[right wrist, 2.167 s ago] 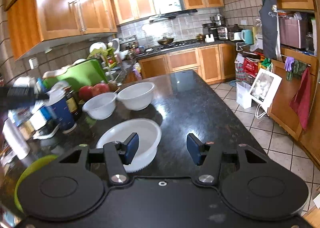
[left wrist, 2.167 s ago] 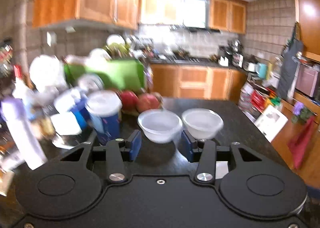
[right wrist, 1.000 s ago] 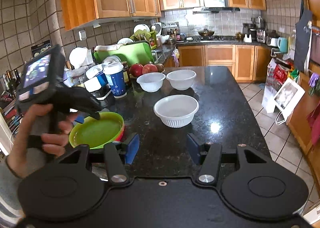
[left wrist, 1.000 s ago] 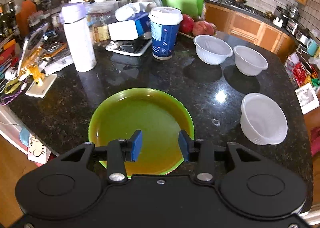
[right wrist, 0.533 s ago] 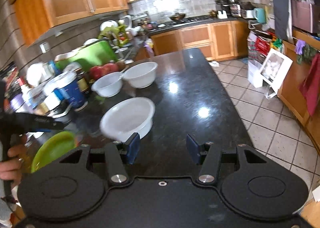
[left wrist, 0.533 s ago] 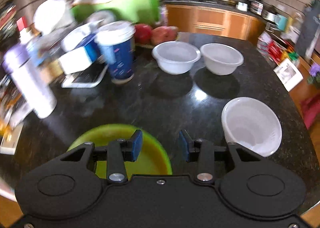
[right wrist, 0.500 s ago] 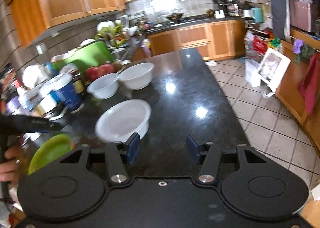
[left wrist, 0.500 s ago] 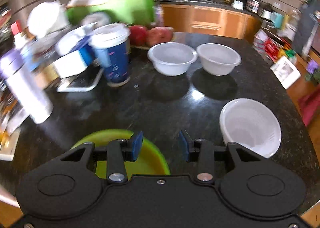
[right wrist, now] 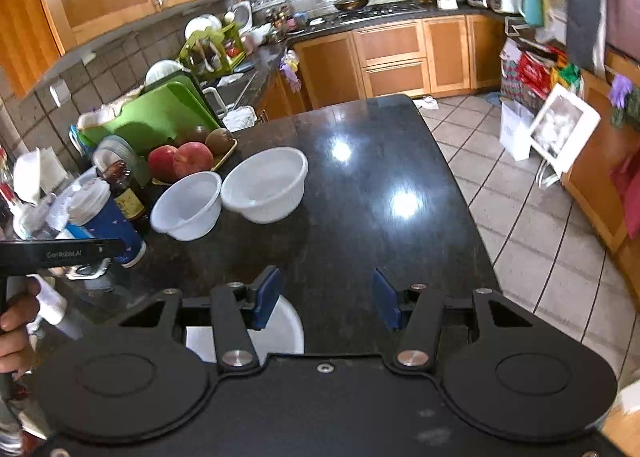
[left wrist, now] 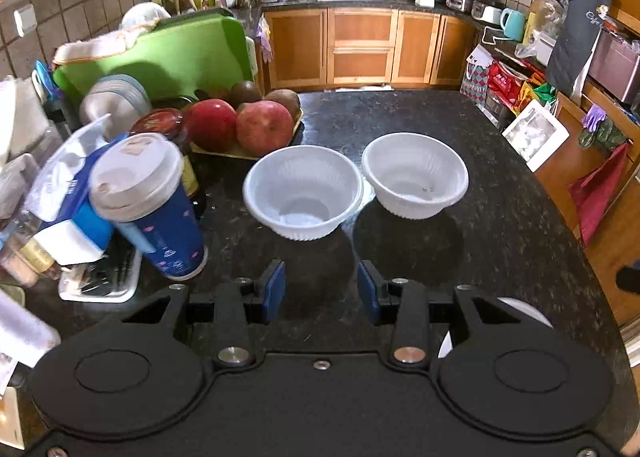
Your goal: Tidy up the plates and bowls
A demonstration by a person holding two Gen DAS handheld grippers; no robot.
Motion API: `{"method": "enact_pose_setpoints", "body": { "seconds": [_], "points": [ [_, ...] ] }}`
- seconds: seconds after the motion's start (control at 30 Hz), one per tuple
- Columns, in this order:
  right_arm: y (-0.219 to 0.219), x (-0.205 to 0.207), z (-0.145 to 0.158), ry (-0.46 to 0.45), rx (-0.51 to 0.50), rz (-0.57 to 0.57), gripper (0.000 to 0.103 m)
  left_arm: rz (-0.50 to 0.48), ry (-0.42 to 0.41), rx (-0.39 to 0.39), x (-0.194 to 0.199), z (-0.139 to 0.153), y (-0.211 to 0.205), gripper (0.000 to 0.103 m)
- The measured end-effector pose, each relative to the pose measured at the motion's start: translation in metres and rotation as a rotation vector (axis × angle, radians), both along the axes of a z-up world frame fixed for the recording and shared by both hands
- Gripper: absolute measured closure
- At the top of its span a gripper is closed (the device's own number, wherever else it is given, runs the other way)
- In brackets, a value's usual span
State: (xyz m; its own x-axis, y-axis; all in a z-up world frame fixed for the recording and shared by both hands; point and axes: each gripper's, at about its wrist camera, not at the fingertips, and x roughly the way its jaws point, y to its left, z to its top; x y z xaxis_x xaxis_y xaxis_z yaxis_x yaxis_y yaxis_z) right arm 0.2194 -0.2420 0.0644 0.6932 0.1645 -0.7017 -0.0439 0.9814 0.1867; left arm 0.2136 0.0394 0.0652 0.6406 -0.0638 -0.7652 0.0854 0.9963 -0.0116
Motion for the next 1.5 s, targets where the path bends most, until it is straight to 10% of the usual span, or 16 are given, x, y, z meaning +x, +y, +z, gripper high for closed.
{"method": "enact_pose_setpoints", "body": {
  "seconds": [0.57,1.5],
  "points": [
    [0.009,0.180,-0.018,0.077,-0.036,0.229,0.061,0.094,0.127,-0.003,0.096,-0.020,-0.057,0.056],
    [0.041,0.243,-0.064,0.140,-0.047,0.400,0.065,0.163,0.202,0.021,0.134,-0.052,-0.076,0.056]
  ]
}}
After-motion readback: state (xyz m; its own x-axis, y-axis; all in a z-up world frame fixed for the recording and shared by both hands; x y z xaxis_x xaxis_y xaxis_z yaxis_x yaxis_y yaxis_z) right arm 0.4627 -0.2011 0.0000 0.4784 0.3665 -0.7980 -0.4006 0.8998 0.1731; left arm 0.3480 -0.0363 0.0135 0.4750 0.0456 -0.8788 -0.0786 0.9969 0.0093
